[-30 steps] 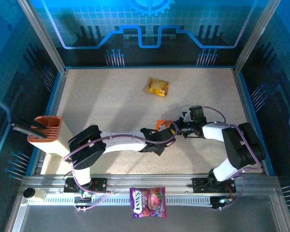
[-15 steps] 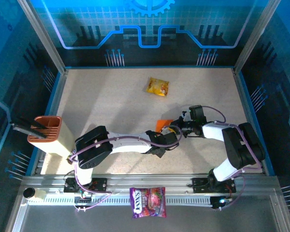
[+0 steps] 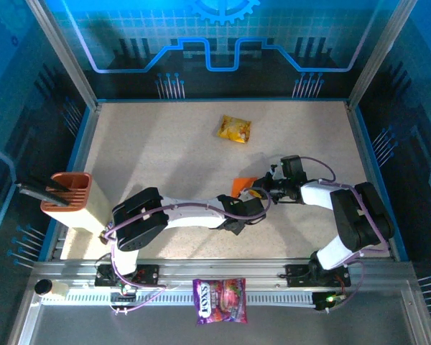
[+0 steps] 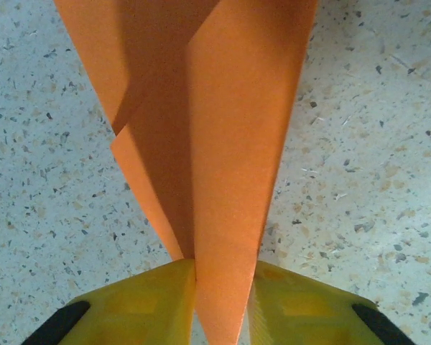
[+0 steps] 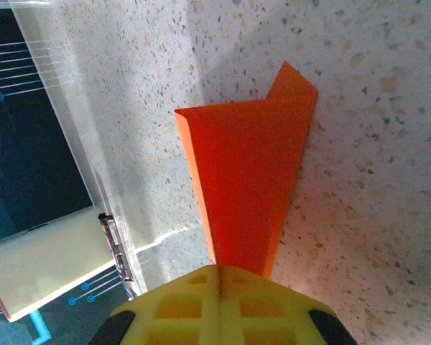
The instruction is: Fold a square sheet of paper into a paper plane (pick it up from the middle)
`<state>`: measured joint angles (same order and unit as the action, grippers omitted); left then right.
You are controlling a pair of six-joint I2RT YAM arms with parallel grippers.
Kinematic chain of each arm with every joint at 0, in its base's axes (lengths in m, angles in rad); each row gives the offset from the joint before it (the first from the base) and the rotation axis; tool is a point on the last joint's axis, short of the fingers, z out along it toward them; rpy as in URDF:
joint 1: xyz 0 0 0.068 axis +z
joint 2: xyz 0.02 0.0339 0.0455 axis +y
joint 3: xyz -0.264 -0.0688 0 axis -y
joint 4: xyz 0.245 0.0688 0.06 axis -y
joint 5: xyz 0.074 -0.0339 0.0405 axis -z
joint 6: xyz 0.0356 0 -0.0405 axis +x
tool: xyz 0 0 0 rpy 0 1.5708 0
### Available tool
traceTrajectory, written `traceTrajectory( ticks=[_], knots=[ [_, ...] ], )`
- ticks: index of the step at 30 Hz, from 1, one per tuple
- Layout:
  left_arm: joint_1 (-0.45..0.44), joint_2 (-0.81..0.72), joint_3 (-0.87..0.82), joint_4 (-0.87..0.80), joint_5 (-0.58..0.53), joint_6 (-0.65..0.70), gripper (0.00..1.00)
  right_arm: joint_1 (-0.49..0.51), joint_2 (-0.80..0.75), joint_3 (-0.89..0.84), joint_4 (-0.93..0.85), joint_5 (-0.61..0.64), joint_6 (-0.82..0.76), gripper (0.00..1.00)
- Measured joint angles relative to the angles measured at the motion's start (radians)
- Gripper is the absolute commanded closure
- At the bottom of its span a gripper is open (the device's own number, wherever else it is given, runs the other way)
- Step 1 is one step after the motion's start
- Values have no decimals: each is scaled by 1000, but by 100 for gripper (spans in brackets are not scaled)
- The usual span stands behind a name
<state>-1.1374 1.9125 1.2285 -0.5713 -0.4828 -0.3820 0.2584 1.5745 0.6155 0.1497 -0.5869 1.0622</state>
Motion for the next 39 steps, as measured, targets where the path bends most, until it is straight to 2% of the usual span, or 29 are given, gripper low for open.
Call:
traceTrajectory(
  ticks=[25,28,31,33,35,39],
  knots=[
    [-3,0,0,0,-15,-3,86,0,0,0,-4,0,0,99],
    [-3,3,0,0,-15,-3,87,0,0,0,-6,0,-2,94],
    [-3,7,0,2,-15,-8,88,-6,-2,0,-32,5,-13,84],
    [-3,8,-2,8,-14,-13,88,-21,-11,0,-56,5,-30,81],
    [-3,8,-10,31,-12,-21,88,-52,-34,0,-81,5,-45,72],
    [-3,8,-42,68,2,-38,89,-122,-103,0,-145,5,-98,66]
  ],
)
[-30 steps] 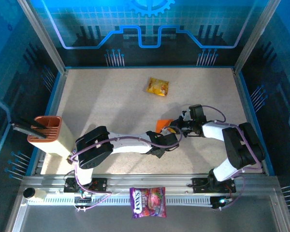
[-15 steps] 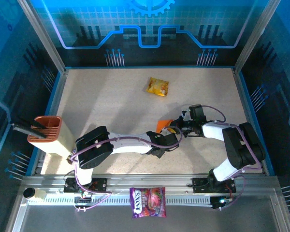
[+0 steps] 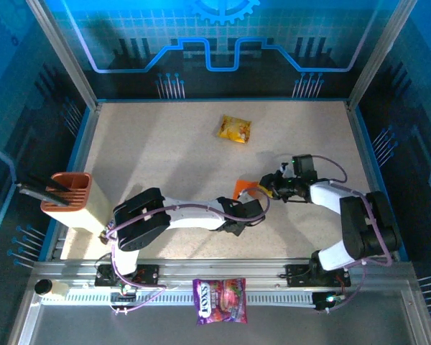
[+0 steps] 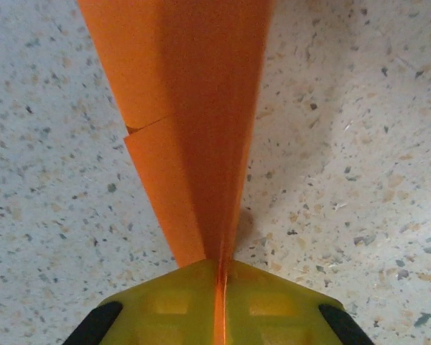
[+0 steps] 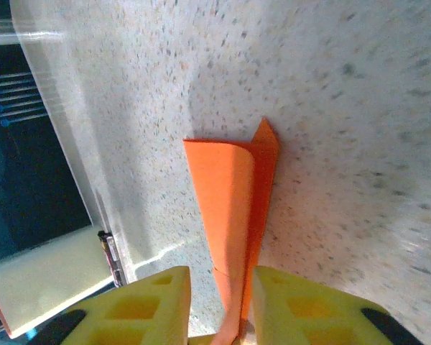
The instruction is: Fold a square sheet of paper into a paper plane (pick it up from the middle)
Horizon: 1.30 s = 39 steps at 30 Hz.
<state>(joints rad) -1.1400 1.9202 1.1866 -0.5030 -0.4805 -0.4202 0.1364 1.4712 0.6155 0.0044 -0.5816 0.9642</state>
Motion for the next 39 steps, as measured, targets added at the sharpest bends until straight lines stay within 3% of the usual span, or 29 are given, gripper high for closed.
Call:
traceTrajectory(
  ticks=[6,12,15,27,32,39],
  knots=[
    [1,-1,-19,39,6,-18,90,-81,-77,1,-131,19,-92,64],
    [23,-31,-62,101,47,-27,92,-93,-110,8,-217,34,-153,65],
    [51,-64,-110,167,111,-30,92,-93,-135,4,-221,42,-165,66],
    [227,-116,-279,520,550,-53,92,-45,-294,-99,-150,101,-241,70],
    [270,-113,-319,602,663,-60,92,-21,-269,-99,-118,41,-266,74],
    [291,-100,-334,648,747,-78,91,111,-201,-99,-54,-14,-277,80]
  ],
)
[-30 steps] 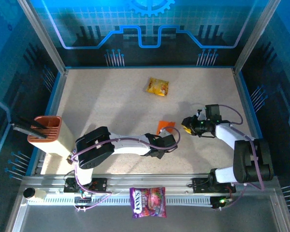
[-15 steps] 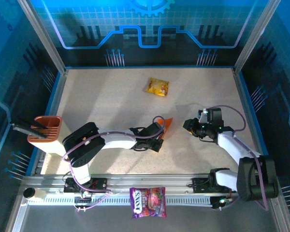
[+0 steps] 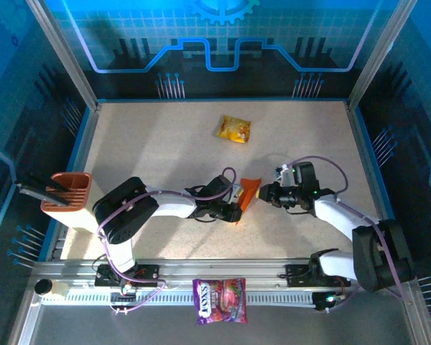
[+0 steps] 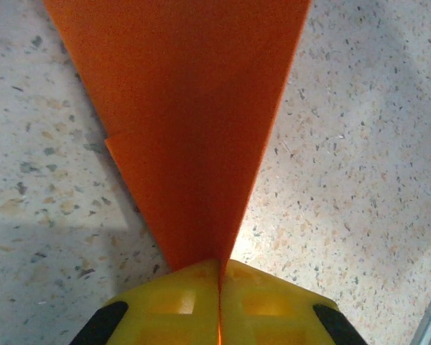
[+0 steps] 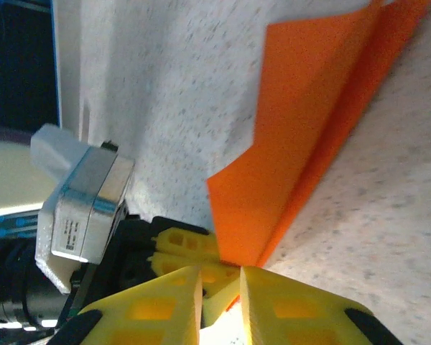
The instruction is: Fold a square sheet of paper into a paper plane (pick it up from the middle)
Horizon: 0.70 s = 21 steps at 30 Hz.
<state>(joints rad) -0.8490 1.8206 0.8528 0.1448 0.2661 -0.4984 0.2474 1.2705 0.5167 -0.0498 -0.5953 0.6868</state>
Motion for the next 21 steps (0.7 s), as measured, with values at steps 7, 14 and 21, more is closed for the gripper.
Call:
traceTrajectory(
  ticks=[7,14,21],
  knots=[
    [7,5,-13,26,44,-5,90,52,116,1,89,-16,20,83],
    [14,8,-16,37,63,-26,90,53,227,30,181,-43,57,85],
    [19,11,-18,45,73,-29,90,53,307,69,231,-48,82,86]
  ],
)
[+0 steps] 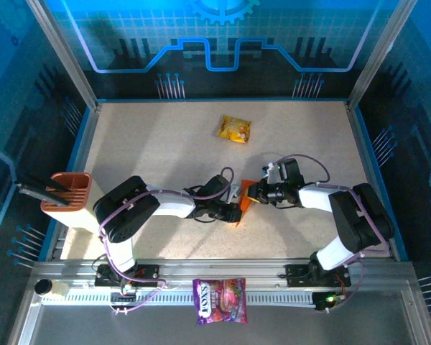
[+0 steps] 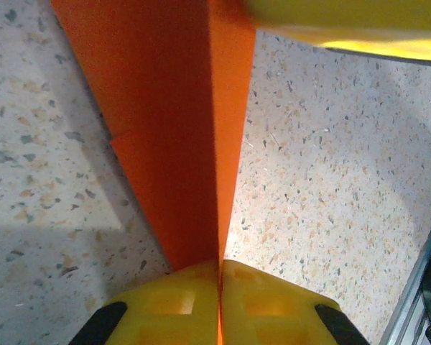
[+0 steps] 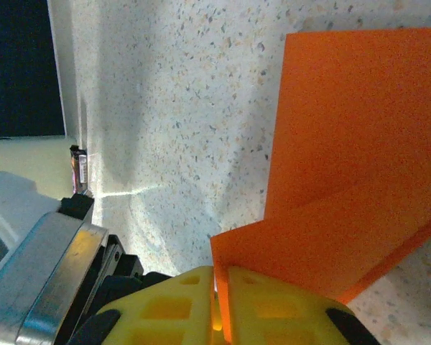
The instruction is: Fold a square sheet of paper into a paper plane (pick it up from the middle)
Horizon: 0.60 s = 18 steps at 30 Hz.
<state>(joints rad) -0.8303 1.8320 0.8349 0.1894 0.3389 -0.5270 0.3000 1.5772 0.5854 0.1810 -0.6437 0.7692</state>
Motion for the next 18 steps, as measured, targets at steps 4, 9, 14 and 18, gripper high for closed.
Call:
traceTrajectory(
  ticks=[4,9,14,18],
  knots=[
    [0,0,-2,3,0,-11,90,0,37,6,16,0,14,87],
    [4,0,-14,27,6,-34,92,-3,59,8,24,0,22,88],
    [11,2,-29,58,15,-72,94,-6,62,10,31,-8,24,87],
    [13,2,-39,81,18,-94,94,-9,37,5,25,-15,15,87]
  ],
)
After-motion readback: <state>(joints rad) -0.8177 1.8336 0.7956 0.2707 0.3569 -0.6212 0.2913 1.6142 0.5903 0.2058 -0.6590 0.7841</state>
